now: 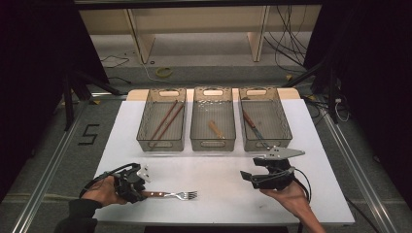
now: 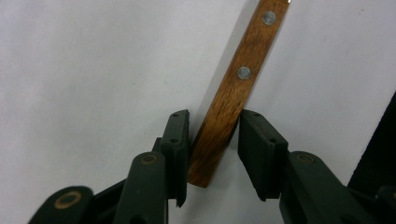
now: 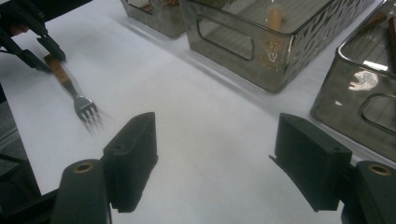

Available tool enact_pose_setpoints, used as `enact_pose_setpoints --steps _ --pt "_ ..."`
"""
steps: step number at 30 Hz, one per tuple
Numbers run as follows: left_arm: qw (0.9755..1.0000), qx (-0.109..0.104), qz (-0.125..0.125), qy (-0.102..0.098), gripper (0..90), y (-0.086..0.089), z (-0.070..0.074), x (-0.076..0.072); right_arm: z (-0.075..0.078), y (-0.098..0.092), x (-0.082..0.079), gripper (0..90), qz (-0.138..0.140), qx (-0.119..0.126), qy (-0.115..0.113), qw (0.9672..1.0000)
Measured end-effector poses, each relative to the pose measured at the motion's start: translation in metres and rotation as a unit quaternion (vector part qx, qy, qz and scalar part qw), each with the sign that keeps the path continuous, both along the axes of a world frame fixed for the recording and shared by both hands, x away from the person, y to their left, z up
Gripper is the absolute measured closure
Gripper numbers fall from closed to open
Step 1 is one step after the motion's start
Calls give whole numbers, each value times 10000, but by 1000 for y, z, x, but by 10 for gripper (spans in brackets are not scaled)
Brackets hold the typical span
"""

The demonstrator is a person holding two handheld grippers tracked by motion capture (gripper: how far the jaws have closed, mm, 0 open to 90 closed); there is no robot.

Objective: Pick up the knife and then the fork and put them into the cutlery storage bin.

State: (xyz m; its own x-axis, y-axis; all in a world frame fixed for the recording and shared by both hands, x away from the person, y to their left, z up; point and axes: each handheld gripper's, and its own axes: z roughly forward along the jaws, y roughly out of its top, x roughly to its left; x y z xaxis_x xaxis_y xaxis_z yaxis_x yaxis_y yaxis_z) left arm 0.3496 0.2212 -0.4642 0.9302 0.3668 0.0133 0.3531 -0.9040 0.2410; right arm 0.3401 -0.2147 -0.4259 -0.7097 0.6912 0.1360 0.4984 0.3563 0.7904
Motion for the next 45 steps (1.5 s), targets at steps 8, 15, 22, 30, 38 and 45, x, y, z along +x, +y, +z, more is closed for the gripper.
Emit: enact_pose_setpoints --steps 8,15,22,30,38,45 --pt "9994 98 -334 39 715 -3 1 -1 0 0 0 305 6 -13 9 10000" --pt "9990 86 -436 14 741 -4 1 -3 0 0 0 305 8 -15 8 10000" --pt "9990 -2 -447 -75 750 -7 2 -2 0 0 0 305 22 -12 2 10000" --pt "9991 -179 -318 -224 751 -18 5 -2 1 0 0 306 42 8 -21 10000" --pt "9980 -350 -423 -303 751 -36 16 -4 4 4 -2 306 127 38 -58 9999" --pt "9955 -371 -833 -251 751 -66 19 -3 12 24 -7 305 595 10 -179 9981"
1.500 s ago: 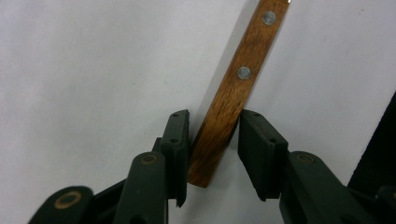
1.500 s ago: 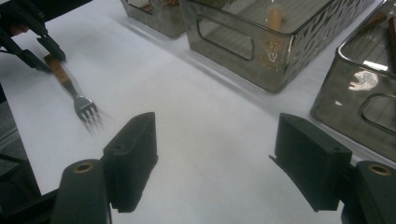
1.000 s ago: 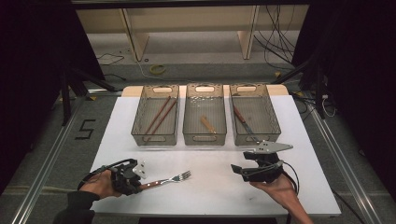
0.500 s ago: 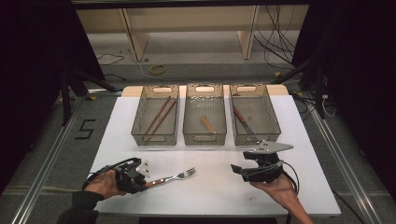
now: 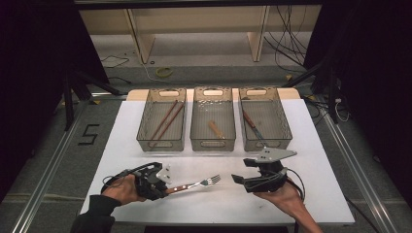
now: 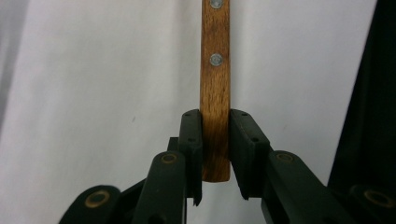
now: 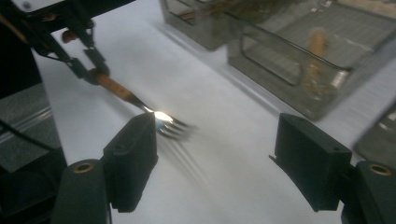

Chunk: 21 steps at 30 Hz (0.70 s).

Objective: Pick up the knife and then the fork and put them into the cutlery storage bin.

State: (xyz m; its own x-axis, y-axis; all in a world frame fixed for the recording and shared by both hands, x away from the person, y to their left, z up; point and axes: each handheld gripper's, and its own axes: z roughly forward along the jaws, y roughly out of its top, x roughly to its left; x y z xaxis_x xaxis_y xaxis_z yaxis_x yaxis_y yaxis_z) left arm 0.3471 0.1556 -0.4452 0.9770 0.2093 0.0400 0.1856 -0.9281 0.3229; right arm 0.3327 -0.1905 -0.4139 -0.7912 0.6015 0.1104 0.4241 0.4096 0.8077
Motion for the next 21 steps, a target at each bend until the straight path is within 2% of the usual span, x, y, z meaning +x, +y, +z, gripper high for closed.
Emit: enact_pose_setpoints --steps 5,6,12,21 --pt "9994 53 -333 -50 751 -24 6 2 -2 27 -3 306 554 -248 -64 9981" --pt "9994 21 -336 -72 750 -29 7 2 -3 32 -3 309 651 -299 -67 9974" --pt "9977 17 -664 -141 750 -55 16 3 -11 59 -3 332 1133 -712 -31 9910" --pt "9950 50 -977 -203 750 -79 23 3 -20 74 -5 387 1412 -1219 -14 9825"
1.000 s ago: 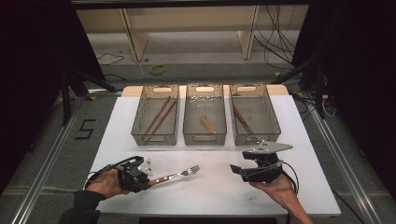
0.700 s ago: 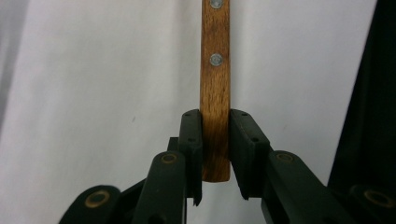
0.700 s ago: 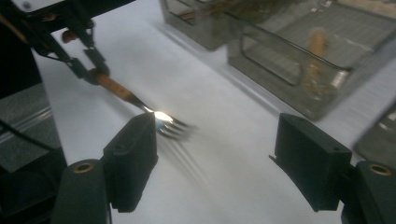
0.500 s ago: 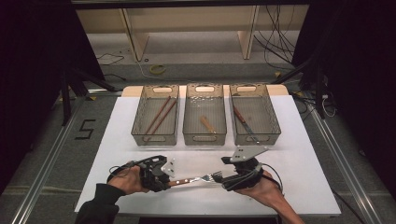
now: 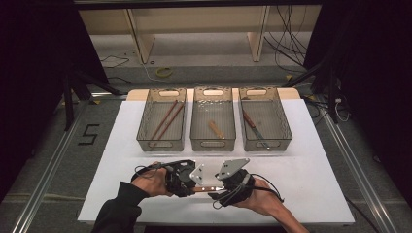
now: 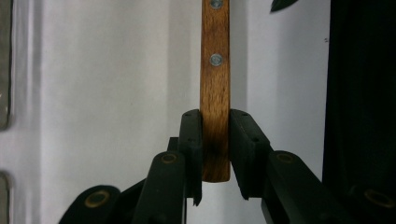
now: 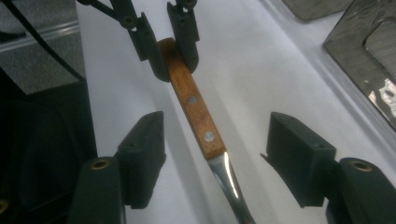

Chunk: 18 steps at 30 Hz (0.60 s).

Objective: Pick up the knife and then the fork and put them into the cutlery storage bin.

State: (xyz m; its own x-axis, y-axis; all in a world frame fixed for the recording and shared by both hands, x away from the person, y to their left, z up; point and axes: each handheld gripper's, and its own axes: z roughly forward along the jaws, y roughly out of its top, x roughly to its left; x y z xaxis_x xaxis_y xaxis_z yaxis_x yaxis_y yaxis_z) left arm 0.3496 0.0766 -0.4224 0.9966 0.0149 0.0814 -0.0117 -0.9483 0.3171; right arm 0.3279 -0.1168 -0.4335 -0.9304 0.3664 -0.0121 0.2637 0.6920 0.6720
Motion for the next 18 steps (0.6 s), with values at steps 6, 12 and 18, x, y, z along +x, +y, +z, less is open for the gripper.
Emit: enact_pose_setpoints --steps 6,12,18 --pt "10000 1 -76 38 750 -6 1 -1 -4 2 -1 458 124 -209 -18 9997" --pt "9999 11 -129 39 750 -8 0 -2 -8 4 -2 537 214 -348 -12 9992" --pt "9998 49 -211 50 750 -10 1 -2 -12 6 -2 623 324 -484 31 9983"
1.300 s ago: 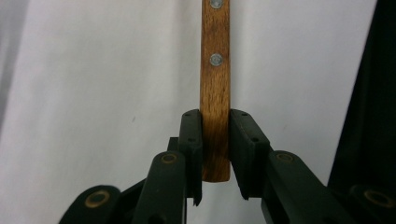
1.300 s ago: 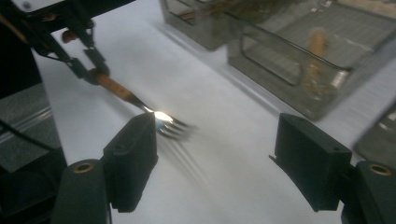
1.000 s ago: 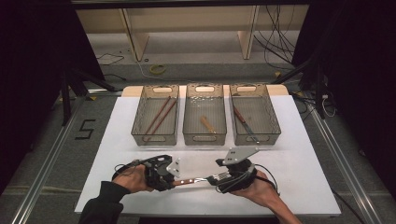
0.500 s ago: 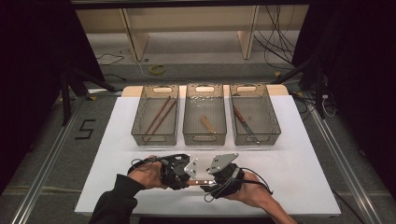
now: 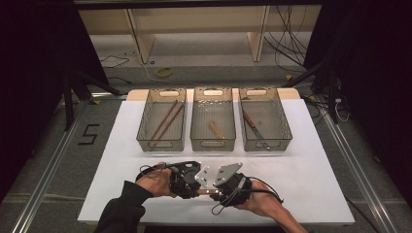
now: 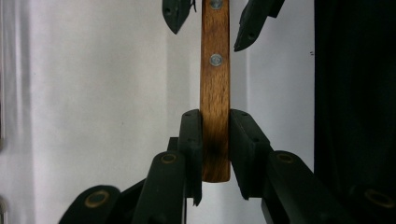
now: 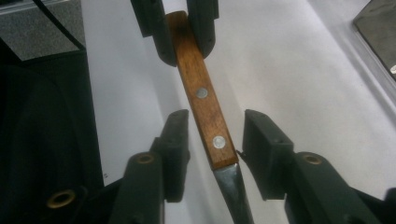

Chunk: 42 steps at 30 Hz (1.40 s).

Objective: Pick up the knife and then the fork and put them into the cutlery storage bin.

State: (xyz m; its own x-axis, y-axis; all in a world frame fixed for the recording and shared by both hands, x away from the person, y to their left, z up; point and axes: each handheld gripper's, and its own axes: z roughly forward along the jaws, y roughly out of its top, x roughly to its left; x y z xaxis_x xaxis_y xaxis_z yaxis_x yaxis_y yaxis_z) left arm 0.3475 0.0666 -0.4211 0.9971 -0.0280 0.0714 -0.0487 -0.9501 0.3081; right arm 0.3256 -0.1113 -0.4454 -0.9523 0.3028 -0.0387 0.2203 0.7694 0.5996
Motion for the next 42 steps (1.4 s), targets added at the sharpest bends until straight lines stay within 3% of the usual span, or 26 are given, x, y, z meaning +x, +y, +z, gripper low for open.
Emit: enact_pose_setpoints --steps 7,14,16,21,22,24,27,29,32,36,38,39,42 --pt "9999 -98 -29 114 748 -2 -2 -2 -2 1 -3 707 174 -146 -2 9997" --pt "9996 -150 -210 66 737 -1 1 -5 -5 -1 -3 768 481 -119 141 9987" --pt "9996 -153 -234 84 732 -1 2 -4 -6 0 -5 778 571 -155 76 9982" --pt "9994 -253 -214 1 716 1 4 -4 -6 -1 -4 782 560 -114 76 9983" --pt "9995 -257 -149 -76 700 1 5 -3 -5 -2 -4 782 562 -101 72 9983" --pt "9993 -310 42 -218 554 4 8 -1 -2 -4 -4 782 508 -118 80 9986" --pt "9967 -657 406 -233 402 12 14 3 1 -9 -2 782 391 -127 10 9992" --pt "9920 -1023 694 -249 340 19 17 6 3 -14 1 783 303 -150 -58 9994" --pt "9829 -1482 1043 -329 289 31 20 12 6 -23 6 782 71 -147 -115 9998" --pt "9685 -1885 1553 -487 245 43 18 20 10 -36 15 782 -264 -122 -226 9993" --pt "9615 -2064 1755 -464 226 48 17 22 12 -44 21 782 -418 -108 -280 9987" --pt "9564 -2173 1875 -535 219 51 16 23 13 -48 24 781 -510 -110 -295 9982" --pt "9372 -2602 2260 -531 209 60 14 23 20 -60 33 782 -835 -16 -345 9959"
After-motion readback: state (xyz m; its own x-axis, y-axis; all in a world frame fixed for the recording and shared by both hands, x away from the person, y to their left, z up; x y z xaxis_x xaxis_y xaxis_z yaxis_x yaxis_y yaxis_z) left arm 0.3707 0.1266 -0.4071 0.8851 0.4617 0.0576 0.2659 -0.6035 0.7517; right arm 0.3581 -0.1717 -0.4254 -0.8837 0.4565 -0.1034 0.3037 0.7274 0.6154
